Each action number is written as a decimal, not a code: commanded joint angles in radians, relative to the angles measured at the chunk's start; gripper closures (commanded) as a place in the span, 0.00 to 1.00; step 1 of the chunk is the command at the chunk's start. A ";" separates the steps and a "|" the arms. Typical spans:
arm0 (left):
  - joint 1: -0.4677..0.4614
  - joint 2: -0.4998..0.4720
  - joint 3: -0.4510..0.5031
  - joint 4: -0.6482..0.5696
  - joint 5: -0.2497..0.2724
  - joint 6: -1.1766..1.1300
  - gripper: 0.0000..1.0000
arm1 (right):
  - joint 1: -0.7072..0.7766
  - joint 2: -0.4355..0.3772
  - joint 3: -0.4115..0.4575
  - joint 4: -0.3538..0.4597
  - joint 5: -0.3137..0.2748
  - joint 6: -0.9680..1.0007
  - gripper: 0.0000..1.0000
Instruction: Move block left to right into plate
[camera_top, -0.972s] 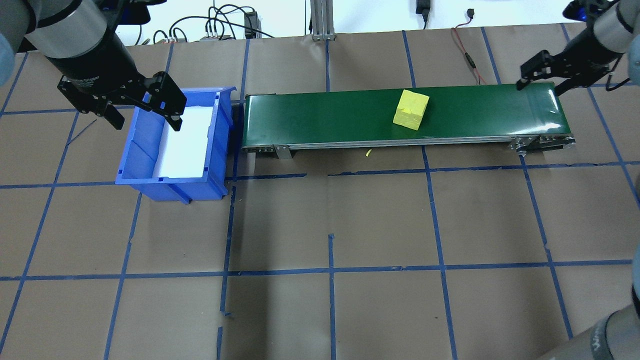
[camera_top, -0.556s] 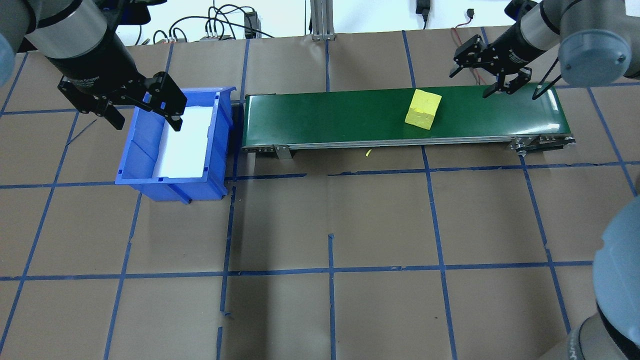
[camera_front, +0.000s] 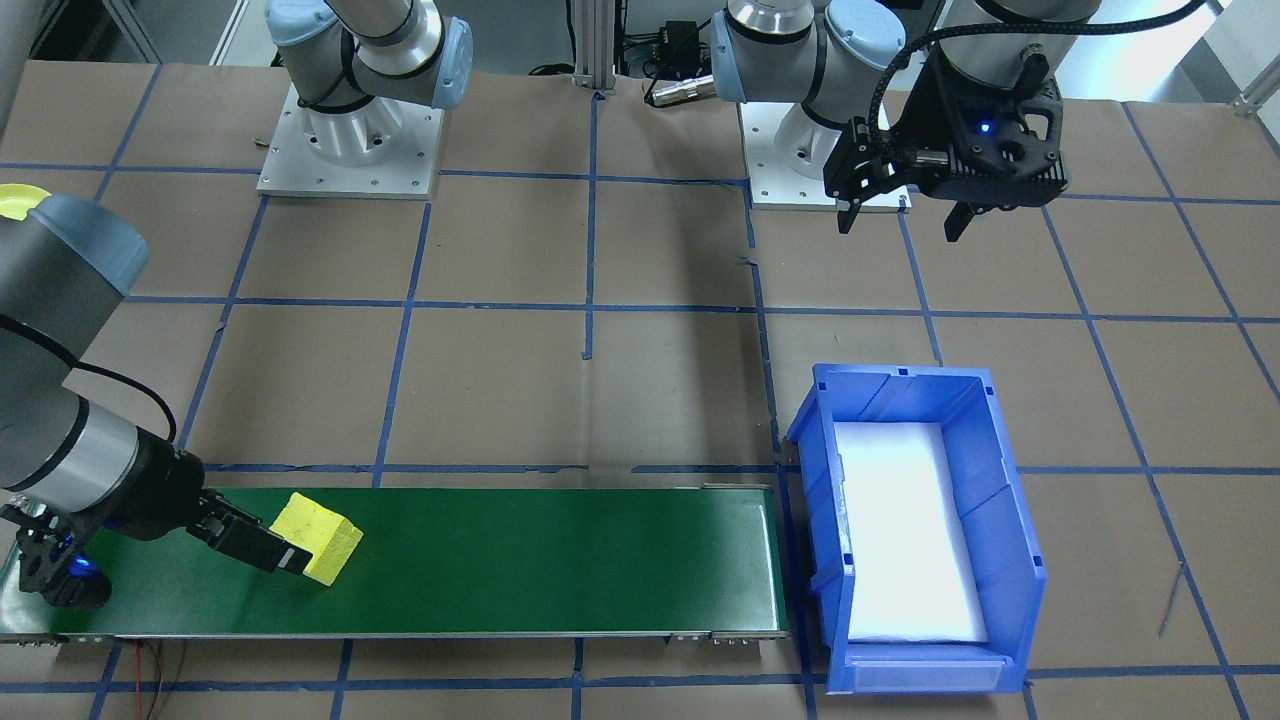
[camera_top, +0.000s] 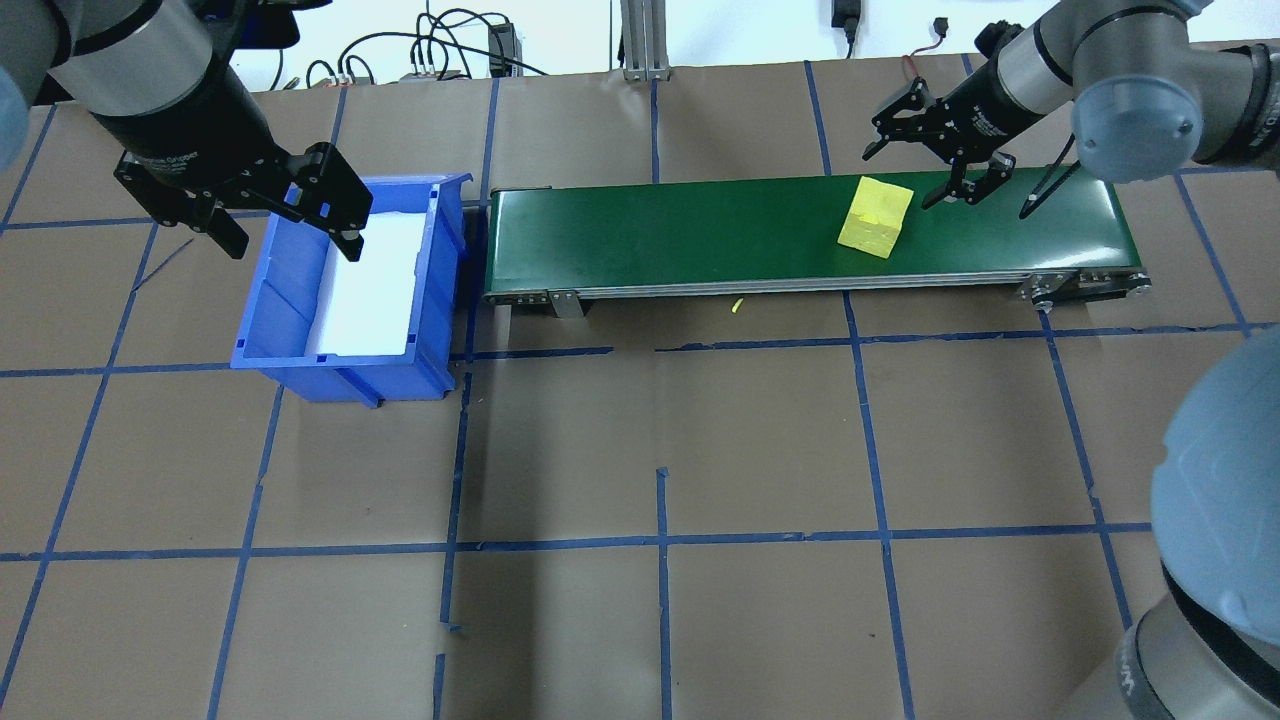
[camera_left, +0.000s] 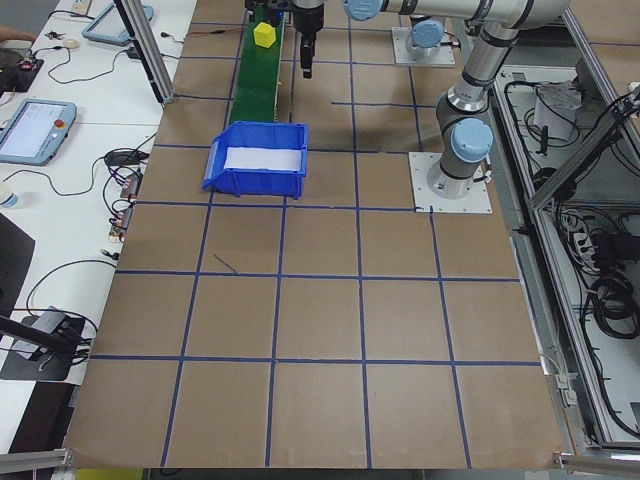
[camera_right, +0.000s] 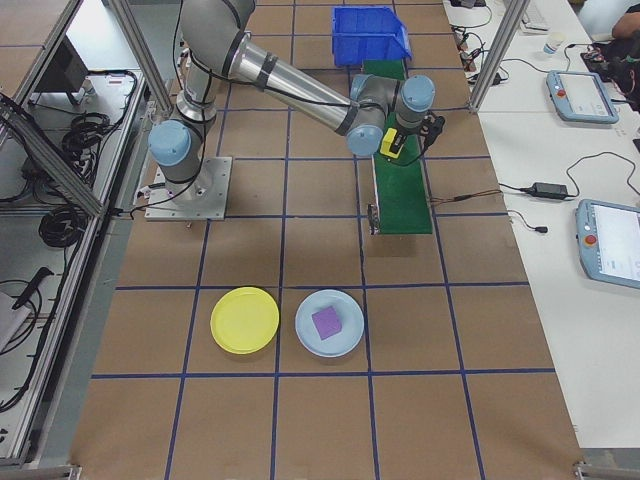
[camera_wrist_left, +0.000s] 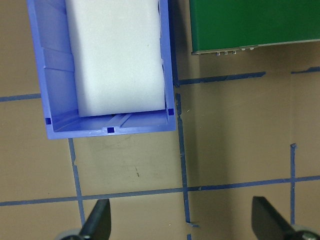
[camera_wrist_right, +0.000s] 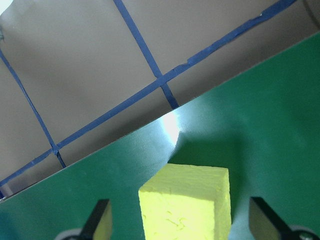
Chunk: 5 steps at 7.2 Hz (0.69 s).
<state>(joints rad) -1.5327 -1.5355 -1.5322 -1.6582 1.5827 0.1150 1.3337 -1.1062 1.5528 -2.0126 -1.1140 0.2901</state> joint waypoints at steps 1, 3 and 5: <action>0.000 0.000 0.001 0.000 0.000 0.000 0.00 | -0.001 0.025 0.020 -0.003 -0.009 0.001 0.05; 0.000 0.000 0.000 0.000 0.000 0.000 0.00 | -0.001 0.051 0.020 -0.034 -0.041 -0.008 0.10; 0.000 0.000 0.000 0.000 0.000 0.000 0.00 | -0.002 0.040 -0.012 -0.023 -0.065 -0.072 0.43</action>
<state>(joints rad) -1.5317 -1.5356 -1.5323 -1.6582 1.5830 0.1151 1.3328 -1.0606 1.5620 -2.0423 -1.1578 0.2549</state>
